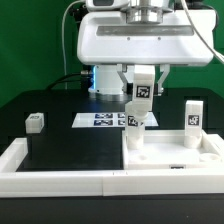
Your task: Assemble square table
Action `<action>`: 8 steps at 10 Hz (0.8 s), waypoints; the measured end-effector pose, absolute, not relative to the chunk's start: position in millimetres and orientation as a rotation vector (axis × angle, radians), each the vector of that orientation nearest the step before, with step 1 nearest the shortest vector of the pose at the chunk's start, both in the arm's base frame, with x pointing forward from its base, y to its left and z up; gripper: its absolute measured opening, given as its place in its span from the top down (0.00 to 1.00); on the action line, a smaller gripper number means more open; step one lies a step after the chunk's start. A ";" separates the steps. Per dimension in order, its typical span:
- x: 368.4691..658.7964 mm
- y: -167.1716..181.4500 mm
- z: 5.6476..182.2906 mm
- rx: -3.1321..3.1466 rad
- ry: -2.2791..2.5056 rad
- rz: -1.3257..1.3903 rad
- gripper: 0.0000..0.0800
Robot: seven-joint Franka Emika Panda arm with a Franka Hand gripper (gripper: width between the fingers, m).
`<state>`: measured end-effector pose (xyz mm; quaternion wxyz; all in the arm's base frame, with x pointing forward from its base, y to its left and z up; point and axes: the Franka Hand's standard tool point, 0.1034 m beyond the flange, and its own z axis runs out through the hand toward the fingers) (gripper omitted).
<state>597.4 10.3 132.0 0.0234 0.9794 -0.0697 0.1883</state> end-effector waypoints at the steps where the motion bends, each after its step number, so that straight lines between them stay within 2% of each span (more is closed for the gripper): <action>1: 593.4 13.4 128.1 3.024 -0.216 0.616 0.64; 6: 615.3 69.2 115.7 3.048 -0.249 0.657 0.64; 8: 617.6 74.6 113.6 3.043 -0.231 0.693 0.64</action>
Offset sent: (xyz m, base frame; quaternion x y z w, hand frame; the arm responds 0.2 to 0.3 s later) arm 0.0238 0.0413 -0.0022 0.0119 0.0144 0.0579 0.9981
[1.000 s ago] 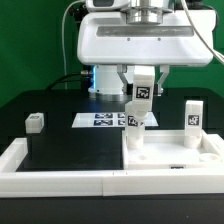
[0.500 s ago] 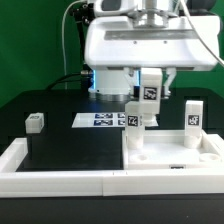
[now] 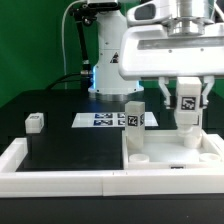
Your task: Assemble square table
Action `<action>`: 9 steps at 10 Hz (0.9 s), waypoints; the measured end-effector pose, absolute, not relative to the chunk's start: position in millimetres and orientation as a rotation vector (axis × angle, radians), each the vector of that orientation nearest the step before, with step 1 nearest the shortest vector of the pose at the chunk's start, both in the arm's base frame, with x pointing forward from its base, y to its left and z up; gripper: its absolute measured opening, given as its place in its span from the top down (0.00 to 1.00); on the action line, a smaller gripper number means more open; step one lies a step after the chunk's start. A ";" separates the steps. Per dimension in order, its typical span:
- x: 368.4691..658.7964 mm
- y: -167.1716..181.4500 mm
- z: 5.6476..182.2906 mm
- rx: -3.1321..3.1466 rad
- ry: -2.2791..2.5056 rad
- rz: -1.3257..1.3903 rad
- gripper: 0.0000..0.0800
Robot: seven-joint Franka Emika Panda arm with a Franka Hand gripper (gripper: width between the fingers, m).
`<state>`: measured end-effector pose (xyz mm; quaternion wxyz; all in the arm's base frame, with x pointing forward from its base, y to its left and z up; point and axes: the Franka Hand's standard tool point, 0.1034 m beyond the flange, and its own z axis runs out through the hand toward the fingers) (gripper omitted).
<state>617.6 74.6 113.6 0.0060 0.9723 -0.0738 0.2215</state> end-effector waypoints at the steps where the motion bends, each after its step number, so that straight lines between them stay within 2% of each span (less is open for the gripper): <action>1: 618.0 75.1 113.3 3.041 -0.228 0.704 0.64; 3: 621.3 77.8 115.7 3.001 -0.201 0.871 0.64; 4: 616.1 79.4 109.6 2.982 -0.201 0.930 0.64; 9: 604.4 105.0 98.9 3.023 -0.255 0.905 0.64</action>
Offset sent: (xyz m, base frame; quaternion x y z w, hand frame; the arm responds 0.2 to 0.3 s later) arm 0.0000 0.0000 0.0000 0.0000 0.1938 0.0000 0.9810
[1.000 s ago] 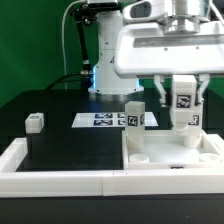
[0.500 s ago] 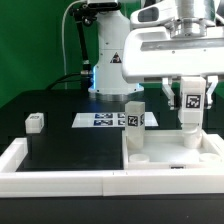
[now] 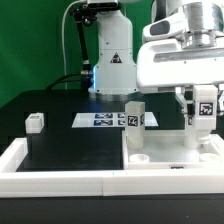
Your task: Assemble square table
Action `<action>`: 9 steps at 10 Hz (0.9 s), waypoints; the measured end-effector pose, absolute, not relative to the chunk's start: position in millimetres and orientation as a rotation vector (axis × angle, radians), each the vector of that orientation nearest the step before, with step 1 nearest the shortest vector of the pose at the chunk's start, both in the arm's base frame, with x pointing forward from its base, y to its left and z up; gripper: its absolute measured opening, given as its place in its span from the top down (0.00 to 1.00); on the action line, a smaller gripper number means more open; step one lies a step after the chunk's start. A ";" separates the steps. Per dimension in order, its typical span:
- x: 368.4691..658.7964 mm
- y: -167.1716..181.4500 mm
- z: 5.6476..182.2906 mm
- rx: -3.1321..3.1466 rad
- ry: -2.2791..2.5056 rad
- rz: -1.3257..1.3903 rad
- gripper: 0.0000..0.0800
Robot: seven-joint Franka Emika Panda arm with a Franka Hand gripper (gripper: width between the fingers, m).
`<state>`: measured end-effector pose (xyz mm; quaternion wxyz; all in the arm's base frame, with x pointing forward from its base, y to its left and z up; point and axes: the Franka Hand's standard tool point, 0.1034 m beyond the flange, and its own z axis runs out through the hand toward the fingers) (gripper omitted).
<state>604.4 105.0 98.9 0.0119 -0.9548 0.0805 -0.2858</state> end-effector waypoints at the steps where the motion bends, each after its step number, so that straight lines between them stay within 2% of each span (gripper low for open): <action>1: 603.7 106.2 98.2 -2.977 0.248 -0.888 0.64; 3: 597.9 111.2 91.7 -2.982 0.233 -0.873 0.64; 7: 598.1 111.6 90.6 -2.987 0.215 -0.874 0.64; 9: 597.6 117.7 81.3 -2.998 0.190 -0.861 0.64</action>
Offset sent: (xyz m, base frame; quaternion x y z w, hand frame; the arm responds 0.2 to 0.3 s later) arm 0.0000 0.0000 0.0000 0.0000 0.0000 0.0000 1.0000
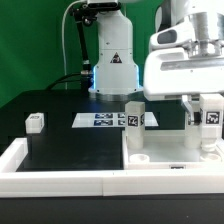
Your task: Assemble square table
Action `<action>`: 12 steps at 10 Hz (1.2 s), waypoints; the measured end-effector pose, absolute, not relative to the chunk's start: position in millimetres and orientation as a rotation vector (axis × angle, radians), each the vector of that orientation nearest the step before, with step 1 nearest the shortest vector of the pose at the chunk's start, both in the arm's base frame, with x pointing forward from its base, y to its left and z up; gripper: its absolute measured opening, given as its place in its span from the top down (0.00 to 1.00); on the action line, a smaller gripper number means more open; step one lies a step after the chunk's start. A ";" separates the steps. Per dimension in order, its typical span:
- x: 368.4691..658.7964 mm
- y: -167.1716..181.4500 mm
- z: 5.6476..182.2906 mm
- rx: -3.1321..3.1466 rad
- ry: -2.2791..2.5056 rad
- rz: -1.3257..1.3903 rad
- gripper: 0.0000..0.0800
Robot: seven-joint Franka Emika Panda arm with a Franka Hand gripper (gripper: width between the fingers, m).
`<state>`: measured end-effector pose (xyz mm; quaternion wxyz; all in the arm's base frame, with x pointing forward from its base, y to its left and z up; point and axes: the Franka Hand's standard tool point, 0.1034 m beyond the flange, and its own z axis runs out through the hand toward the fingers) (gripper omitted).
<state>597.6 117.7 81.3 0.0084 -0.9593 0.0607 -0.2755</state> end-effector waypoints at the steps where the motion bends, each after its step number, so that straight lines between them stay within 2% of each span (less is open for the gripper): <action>1: 599.3 118.2 82.0 -2.997 0.186 -0.863 0.64; 5: 598.0 113.1 71.8 -3.020 0.150 -0.857 0.64; 12: 602.8 114.5 71.6 -3.003 0.134 -0.923 0.64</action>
Offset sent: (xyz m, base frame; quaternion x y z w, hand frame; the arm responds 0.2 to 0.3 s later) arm 0.0025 -0.0043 -0.0056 -0.0005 0.0049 -0.0064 1.0000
